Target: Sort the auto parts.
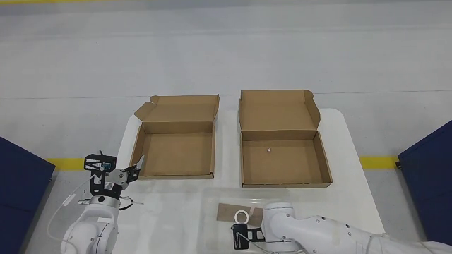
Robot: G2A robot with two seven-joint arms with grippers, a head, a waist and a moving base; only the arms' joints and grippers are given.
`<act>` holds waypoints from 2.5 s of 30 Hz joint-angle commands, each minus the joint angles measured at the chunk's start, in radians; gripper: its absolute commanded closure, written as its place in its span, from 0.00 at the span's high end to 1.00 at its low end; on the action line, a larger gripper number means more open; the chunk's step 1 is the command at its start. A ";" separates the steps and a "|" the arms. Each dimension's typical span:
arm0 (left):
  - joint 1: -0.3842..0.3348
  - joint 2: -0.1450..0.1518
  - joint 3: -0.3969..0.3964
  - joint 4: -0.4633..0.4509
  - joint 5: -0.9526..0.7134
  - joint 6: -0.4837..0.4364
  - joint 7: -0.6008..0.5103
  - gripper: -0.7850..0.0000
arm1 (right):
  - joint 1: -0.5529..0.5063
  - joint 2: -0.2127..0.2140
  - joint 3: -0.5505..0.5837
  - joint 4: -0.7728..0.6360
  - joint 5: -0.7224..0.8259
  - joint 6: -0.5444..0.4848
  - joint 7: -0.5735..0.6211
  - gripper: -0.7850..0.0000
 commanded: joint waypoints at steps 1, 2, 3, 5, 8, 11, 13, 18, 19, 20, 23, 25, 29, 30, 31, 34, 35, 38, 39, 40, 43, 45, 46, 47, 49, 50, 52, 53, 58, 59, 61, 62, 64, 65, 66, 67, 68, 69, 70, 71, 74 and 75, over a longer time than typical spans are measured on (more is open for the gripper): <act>0.000 0.000 0.000 0.000 0.000 0.000 0.000 1.00 | -0.006 0.003 0.003 -0.009 -0.004 -0.013 -0.013 0.00; 0.000 0.000 0.000 0.000 0.000 0.000 0.000 1.00 | -0.009 0.004 0.004 -0.010 -0.006 -0.019 -0.019 0.00; 0.000 0.000 0.000 0.000 0.000 0.000 0.000 1.00 | -0.011 0.004 0.004 -0.010 -0.008 -0.023 -0.023 0.00; 0.000 0.000 0.000 0.000 0.000 0.000 0.000 1.00 | -0.015 0.003 0.003 -0.005 -0.009 -0.032 -0.032 0.00; 0.000 0.000 0.000 0.000 0.000 0.000 0.000 1.00 | -0.016 -0.001 0.000 0.013 -0.007 -0.044 -0.044 0.00; 0.000 0.000 0.000 0.000 0.000 0.000 0.000 1.00 | -0.011 -0.008 -0.009 0.031 -0.005 -0.051 -0.051 0.00; 0.000 0.000 0.000 0.000 0.000 0.000 0.000 1.00 | -0.007 -0.012 -0.013 0.038 -0.003 -0.051 -0.051 0.00; 0.000 0.000 0.000 0.000 0.000 0.000 0.000 1.00 | 0.006 -0.020 -0.027 0.046 0.002 -0.044 -0.044 0.24; 0.000 0.000 0.000 0.000 0.000 0.000 0.000 1.00 | 0.008 -0.022 -0.029 0.046 0.002 -0.043 -0.043 0.26; 0.000 0.000 0.000 0.000 0.000 0.000 0.000 1.00 | 0.010 -0.023 -0.033 0.047 0.002 -0.041 -0.041 0.27; 0.000 0.000 0.000 0.000 0.000 0.000 0.000 1.00 | 0.017 -0.027 -0.041 0.048 0.005 -0.037 -0.037 0.33; 0.000 0.000 0.000 0.000 0.000 0.000 0.000 1.00 | 0.021 -0.029 -0.046 0.049 0.007 -0.035 -0.035 0.35; 0.000 0.000 0.000 0.000 0.000 0.000 0.000 1.00 | 0.029 -0.032 -0.055 0.054 0.011 -0.031 -0.031 0.37; 0.000 0.000 0.000 0.000 0.000 0.000 0.000 1.00 | 0.031 -0.032 -0.058 0.054 0.011 -0.029 -0.029 0.38; 0.000 0.000 0.000 0.000 0.000 0.000 0.000 1.00 | 0.034 -0.033 -0.060 0.055 0.009 -0.026 -0.026 0.38; 0.000 0.000 0.000 0.000 0.000 0.000 0.000 1.00 | 0.039 -0.035 -0.067 0.055 0.004 -0.015 -0.015 0.40; 0.000 0.000 0.000 0.000 0.000 0.000 0.000 1.00 | 0.041 -0.036 -0.070 0.055 0.001 -0.011 -0.011 0.40; 0.000 0.000 0.000 0.000 0.000 0.000 0.000 1.00 | 0.044 -0.039 -0.075 0.056 -0.003 -0.006 -0.006 0.40; 0.000 0.000 0.000 0.000 0.000 0.000 0.000 1.00 | 0.045 -0.039 -0.076 0.058 -0.005 -0.006 -0.005 0.40; 0.000 0.000 0.000 0.000 0.000 0.000 0.000 1.00 | 0.045 -0.040 -0.076 0.059 -0.006 -0.006 -0.005 0.41; 0.000 0.000 0.000 0.000 0.000 0.000 0.000 1.00 | 0.041 -0.044 -0.076 0.068 -0.009 -0.010 -0.009 0.40; 0.000 0.000 0.000 0.000 0.000 0.000 0.000 1.00 | 0.040 -0.047 -0.076 0.074 -0.011 -0.013 -0.013 0.39; 0.000 0.000 0.000 0.000 0.000 0.000 0.000 1.00 | 0.039 -0.049 -0.076 0.077 -0.009 -0.013 -0.013 0.35; 0.000 0.000 0.000 0.000 0.000 0.000 0.000 1.00 | 0.040 -0.050 -0.076 0.079 -0.008 -0.013 -0.013 0.27; 0.000 0.000 0.000 0.000 0.000 0.000 0.000 1.00 | 0.040 -0.053 -0.076 0.083 -0.006 -0.013 -0.013 0.16; 0.000 0.000 0.000 0.000 0.000 0.000 0.000 1.00 | 0.041 -0.054 -0.076 0.085 -0.005 -0.013 -0.013 0.07; 0.000 0.000 0.000 0.000 0.000 0.000 0.000 1.00 | 0.041 -0.056 -0.076 0.089 -0.001 -0.009 -0.009 0.00; 0.000 0.000 0.000 0.000 0.000 0.000 0.000 1.00 | 0.042 -0.057 -0.074 0.089 0.001 -0.008 -0.008 0.00; 0.000 0.000 0.000 0.000 0.000 0.000 0.000 1.00 | 0.034 -0.054 -0.050 0.070 0.002 0.001 -0.011 0.00; 0.000 0.000 0.000 0.000 0.000 0.000 0.000 1.00 | 0.031 -0.051 -0.044 0.064 0.003 0.002 -0.012 0.00; 0.000 0.000 0.000 0.000 0.000 0.000 0.000 1.00 | 0.025 -0.044 -0.029 0.051 0.006 0.009 -0.013 0.00; 0.000 0.000 0.000 0.000 0.000 0.000 0.000 1.00 | 0.021 -0.040 -0.020 0.042 0.009 0.013 -0.015 0.00; 0.000 0.000 0.000 0.000 0.000 0.000 0.000 1.00 | 0.013 -0.030 0.000 0.020 0.012 0.022 -0.025 0.00; 0.000 0.000 0.000 0.000 0.000 0.000 0.000 1.00 | 0.008 -0.024 0.012 0.009 0.013 0.030 -0.032 0.00; 0.000 0.000 0.000 0.000 0.000 0.000 0.000 1.00 | 0.001 -0.018 0.024 0.000 0.015 0.038 -0.038 0.00; 0.000 0.000 0.000 0.000 0.000 0.000 0.000 1.00 | -0.005 -0.011 0.038 -0.010 0.016 0.045 -0.047 0.00; 0.000 0.000 0.000 0.000 0.000 0.000 0.000 1.00 | -0.013 -0.003 0.051 -0.018 0.017 0.051 -0.055 0.00; 0.000 0.000 0.000 0.000 0.000 0.000 0.000 1.00 | -0.022 0.004 0.065 -0.025 0.020 0.058 -0.065 0.00; 0.000 0.000 0.000 0.000 0.000 0.000 0.000 1.00 | -0.031 0.012 0.080 -0.031 0.024 0.062 -0.077 0.00; 0.000 0.000 0.000 0.000 0.000 0.000 0.000 1.00 | -0.040 0.021 0.096 -0.036 0.030 0.066 -0.089 0.00; 0.000 0.000 0.000 0.000 0.000 0.000 0.000 1.00 | -0.071 0.047 0.151 -0.050 0.050 0.081 -0.130 0.00; 0.000 0.000 0.000 0.000 0.000 0.000 0.000 1.00 | -0.083 0.056 0.170 -0.055 0.059 0.085 -0.148 0.00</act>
